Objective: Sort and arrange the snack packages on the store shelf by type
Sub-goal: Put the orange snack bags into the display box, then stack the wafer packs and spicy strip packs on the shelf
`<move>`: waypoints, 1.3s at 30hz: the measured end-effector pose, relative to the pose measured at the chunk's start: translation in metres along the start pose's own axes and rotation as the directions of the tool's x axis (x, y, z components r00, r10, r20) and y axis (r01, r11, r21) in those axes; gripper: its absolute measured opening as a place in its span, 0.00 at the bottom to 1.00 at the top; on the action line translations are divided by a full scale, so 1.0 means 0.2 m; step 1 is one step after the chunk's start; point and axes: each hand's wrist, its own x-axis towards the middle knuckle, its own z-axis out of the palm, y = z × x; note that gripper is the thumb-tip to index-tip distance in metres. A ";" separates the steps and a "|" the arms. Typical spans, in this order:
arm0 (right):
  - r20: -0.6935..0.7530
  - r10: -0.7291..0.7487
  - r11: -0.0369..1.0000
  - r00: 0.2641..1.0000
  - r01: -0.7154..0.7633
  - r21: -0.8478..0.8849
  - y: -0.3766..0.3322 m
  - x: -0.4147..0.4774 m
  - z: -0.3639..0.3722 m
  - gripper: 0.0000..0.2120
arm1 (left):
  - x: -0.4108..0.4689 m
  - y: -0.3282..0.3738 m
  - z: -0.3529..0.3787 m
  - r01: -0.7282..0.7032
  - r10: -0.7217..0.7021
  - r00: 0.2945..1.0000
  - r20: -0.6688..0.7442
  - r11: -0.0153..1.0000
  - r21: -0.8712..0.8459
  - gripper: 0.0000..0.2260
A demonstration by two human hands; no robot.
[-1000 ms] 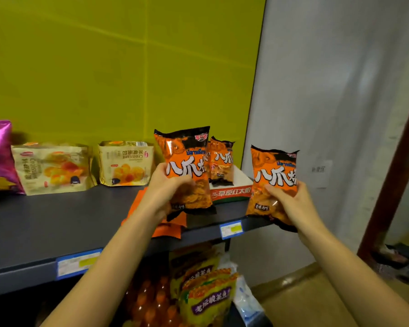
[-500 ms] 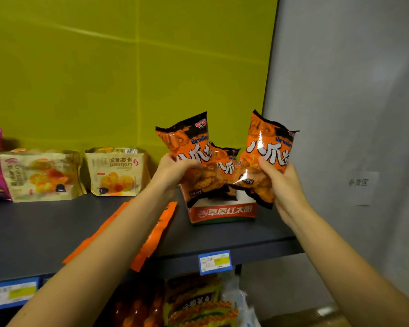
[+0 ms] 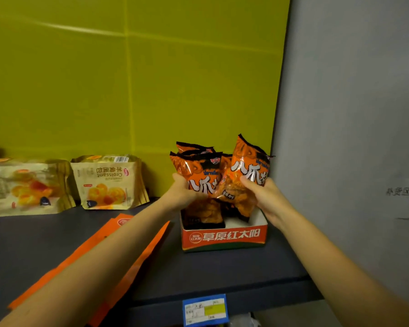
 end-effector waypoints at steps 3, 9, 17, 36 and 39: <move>-0.005 -0.002 0.977 1.000 0.001 -0.211 0.04 0.02 -0.02 0.30 | 0.00 0.00 0.01 -0.018 0.018 1.000 -0.020 0.999 0.039 0.33; 0.059 -0.125 0.789 0.990 0.135 -0.599 0.05 0.01 -0.03 0.39 | -0.04 0.04 0.03 -0.101 0.120 0.989 -0.087 0.976 0.194 0.25; 0.145 -0.185 0.645 0.972 0.231 -0.729 0.10 -0.02 0.00 0.50 | -0.04 -0.04 0.09 -0.110 0.230 0.953 -0.195 0.867 0.485 0.26; 0.261 -0.531 0.525 0.806 0.555 -0.645 -0.05 -0.30 0.11 0.14 | -0.53 -0.11 -0.56 0.090 0.180 0.892 -0.414 0.828 0.554 0.12; 0.350 -0.502 0.523 0.791 0.600 -0.605 -0.06 -0.39 0.25 0.10 | -0.62 -0.23 -0.73 0.205 0.089 0.895 -0.436 0.788 0.581 0.09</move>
